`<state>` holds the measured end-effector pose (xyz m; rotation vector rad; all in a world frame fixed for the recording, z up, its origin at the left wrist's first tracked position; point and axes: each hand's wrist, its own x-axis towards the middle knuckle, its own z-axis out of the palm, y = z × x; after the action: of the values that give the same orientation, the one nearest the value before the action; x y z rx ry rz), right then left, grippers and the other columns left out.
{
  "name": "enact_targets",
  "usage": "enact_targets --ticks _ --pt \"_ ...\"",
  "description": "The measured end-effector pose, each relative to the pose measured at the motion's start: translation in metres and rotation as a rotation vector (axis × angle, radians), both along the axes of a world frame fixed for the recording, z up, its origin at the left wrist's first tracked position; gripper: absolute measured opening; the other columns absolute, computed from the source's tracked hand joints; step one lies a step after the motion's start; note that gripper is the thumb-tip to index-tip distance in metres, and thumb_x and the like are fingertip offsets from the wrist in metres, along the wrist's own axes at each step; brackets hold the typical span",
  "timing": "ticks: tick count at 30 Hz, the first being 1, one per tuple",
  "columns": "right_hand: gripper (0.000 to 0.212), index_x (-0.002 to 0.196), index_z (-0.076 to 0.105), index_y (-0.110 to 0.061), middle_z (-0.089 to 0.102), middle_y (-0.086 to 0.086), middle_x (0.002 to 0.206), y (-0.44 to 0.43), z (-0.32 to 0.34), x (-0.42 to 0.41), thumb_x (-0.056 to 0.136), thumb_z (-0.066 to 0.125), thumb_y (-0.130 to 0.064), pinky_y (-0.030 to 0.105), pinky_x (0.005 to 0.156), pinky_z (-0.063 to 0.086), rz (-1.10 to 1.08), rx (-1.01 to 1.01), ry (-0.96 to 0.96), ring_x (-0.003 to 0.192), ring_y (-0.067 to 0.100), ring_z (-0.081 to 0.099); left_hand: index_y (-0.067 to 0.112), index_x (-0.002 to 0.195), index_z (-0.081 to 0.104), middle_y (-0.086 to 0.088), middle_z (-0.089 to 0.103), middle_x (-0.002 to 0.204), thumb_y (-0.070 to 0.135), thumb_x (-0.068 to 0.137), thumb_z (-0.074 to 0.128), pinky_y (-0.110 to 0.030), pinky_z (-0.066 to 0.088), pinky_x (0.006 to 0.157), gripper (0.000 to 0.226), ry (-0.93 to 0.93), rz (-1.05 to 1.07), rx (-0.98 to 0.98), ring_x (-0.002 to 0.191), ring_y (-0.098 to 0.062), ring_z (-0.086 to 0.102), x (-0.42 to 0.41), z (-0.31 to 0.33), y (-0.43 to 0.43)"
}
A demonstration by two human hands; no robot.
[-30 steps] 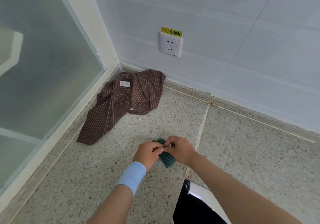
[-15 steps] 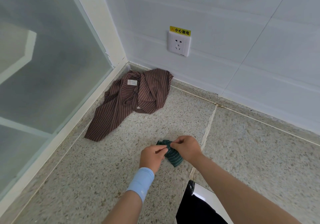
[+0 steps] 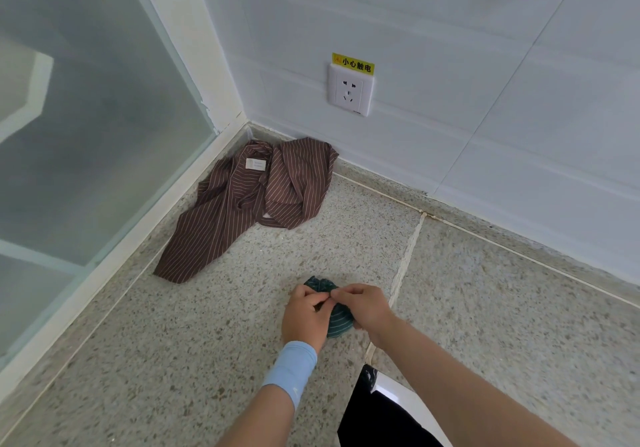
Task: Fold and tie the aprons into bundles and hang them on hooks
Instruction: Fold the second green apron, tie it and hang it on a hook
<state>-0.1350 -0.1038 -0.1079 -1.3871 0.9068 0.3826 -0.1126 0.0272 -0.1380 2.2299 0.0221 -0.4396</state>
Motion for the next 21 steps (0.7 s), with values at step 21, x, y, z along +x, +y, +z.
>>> enact_targets --ticks 21 --pt "0.006 0.077 0.077 -0.026 0.074 -0.007 0.079 -0.045 0.014 0.051 0.081 0.08 -0.022 0.025 0.057 0.055 0.662 -0.532 -0.222 0.053 0.002 0.06 0.017 0.077 0.074 0.009 0.059 0.086 0.021 0.082 0.077 -0.024 0.049 0.074 0.007 -0.029 -0.336 -0.082 0.078 -0.008 0.058 0.039 -0.012 0.004"
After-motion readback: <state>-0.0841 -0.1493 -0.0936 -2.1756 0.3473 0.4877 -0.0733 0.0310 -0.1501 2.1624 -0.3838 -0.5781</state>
